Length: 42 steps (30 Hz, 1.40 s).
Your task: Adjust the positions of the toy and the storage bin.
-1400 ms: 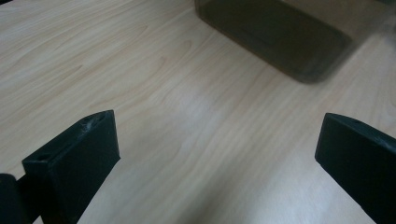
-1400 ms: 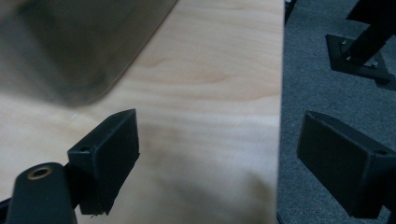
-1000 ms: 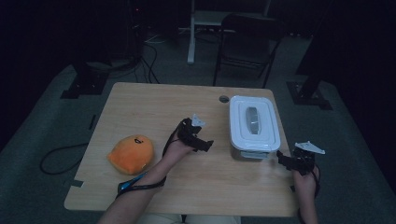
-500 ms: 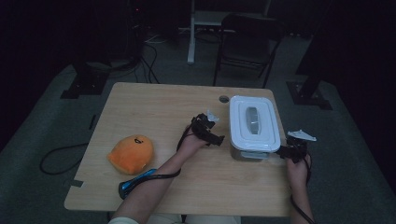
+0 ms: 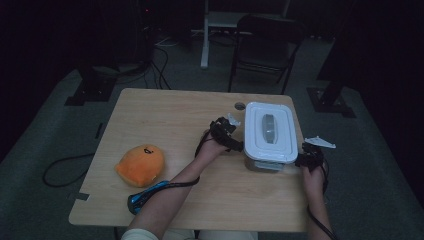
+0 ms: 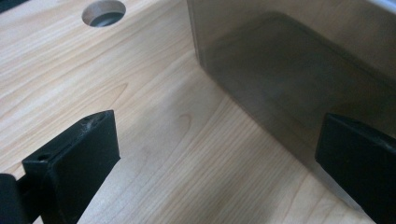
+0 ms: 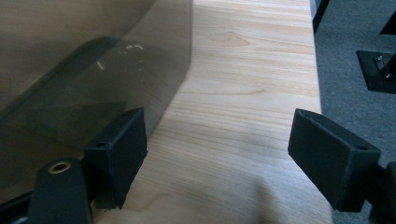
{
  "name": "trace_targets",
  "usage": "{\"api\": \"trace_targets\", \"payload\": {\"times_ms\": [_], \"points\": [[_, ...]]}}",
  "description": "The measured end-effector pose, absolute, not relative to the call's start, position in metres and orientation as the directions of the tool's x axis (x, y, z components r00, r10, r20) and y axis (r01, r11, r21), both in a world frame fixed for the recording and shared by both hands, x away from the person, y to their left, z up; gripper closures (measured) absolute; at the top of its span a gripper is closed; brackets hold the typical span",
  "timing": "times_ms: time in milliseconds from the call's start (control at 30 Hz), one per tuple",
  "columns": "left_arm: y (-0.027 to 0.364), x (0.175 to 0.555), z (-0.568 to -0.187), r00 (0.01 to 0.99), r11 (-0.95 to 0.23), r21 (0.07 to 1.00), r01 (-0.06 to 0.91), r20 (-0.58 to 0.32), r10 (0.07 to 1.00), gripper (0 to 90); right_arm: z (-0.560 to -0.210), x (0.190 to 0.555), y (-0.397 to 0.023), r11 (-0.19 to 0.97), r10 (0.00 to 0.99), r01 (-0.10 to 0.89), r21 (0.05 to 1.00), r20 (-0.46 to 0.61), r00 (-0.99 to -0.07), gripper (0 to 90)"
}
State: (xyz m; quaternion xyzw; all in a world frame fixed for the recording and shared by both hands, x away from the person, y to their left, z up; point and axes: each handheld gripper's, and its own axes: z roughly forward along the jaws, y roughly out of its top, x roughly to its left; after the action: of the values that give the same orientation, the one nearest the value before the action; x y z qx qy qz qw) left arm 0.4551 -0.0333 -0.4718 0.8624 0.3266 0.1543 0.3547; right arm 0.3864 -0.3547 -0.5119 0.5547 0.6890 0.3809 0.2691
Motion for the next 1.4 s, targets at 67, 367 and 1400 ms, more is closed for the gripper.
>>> {"api": "trace_targets", "payload": {"times_ms": [67,367,1400], "points": [[-0.032,0.454,-0.47,0.74,-0.54,0.711,0.45,0.042,0.671,0.4,-0.511,0.386,-0.352,0.111,0.969,0.554,0.825,0.033,-0.243,21.3],[-0.018,0.448,-0.468,0.737,-0.549,0.706,0.447,0.057,0.673,0.4,-0.51,0.388,-0.337,0.127,0.964,0.545,0.829,0.026,-0.266,24.7],[0.071,0.401,-0.464,0.712,-0.574,0.67,0.471,0.096,0.695,0.5,-0.502,0.384,-0.256,0.232,0.876,0.493,0.839,0.041,-0.481,27.9]]}}
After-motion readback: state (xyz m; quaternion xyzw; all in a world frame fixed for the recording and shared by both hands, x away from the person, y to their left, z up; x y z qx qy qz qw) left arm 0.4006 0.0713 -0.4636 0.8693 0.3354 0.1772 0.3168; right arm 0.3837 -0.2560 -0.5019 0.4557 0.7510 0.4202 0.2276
